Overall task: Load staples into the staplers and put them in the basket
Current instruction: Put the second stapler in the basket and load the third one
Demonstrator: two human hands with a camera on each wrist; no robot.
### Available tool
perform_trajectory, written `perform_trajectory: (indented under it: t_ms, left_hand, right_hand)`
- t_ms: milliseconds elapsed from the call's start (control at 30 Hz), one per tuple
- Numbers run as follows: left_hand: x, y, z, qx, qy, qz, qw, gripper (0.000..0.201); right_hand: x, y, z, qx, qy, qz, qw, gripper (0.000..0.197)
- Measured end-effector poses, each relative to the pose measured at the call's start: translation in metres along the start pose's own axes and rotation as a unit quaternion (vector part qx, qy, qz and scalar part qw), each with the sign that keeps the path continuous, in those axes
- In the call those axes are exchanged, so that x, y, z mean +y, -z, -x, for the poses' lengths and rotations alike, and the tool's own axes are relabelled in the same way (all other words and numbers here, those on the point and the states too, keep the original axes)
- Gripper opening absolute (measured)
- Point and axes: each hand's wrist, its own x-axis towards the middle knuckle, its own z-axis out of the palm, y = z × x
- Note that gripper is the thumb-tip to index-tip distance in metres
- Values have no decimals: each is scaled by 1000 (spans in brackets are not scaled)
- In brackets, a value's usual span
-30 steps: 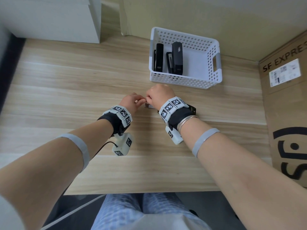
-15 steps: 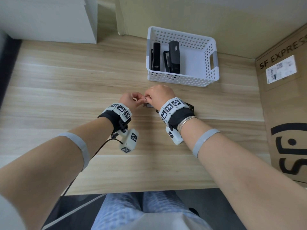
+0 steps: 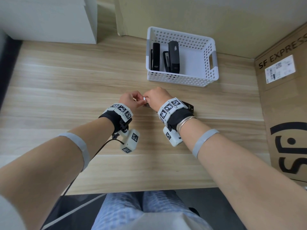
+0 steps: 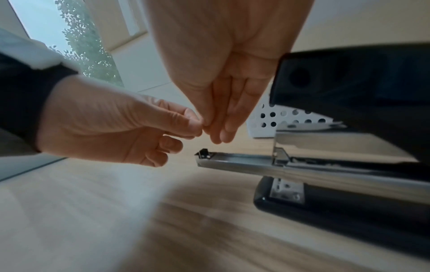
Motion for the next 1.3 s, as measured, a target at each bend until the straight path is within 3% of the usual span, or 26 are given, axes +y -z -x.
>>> perform_trajectory:
  t_ms: [100, 233, 433, 800, 967, 1300]
  left_hand:
    - [-2, 0, 0, 1, -3, -14, 1000, 34]
    - [-4, 0, 1, -2, -8, -13, 1000, 14]
    - [-4, -2, 1, 17, -4, -10, 1000, 4]
    - [-3, -3, 3, 15, 21, -1, 1000, 16]
    - [-5, -3, 4, 21, 7, -24, 999, 16]
    - [-17, -4, 5, 16, 51, -28, 998, 17]
  right_hand:
    - [1, 2, 5, 7, 8, -19, 1000, 21]
    - [3, 2, 8, 9, 14, -27, 999, 21]
    - [3, 0, 6, 3, -1, -30, 1000, 27]
    - [3, -5, 9, 68, -55, -91, 992, 18]
    - [2, -7, 10, 63, -56, -43, 996, 18]
    - [-8, -20, 5, 84, -43, 27, 995, 20]
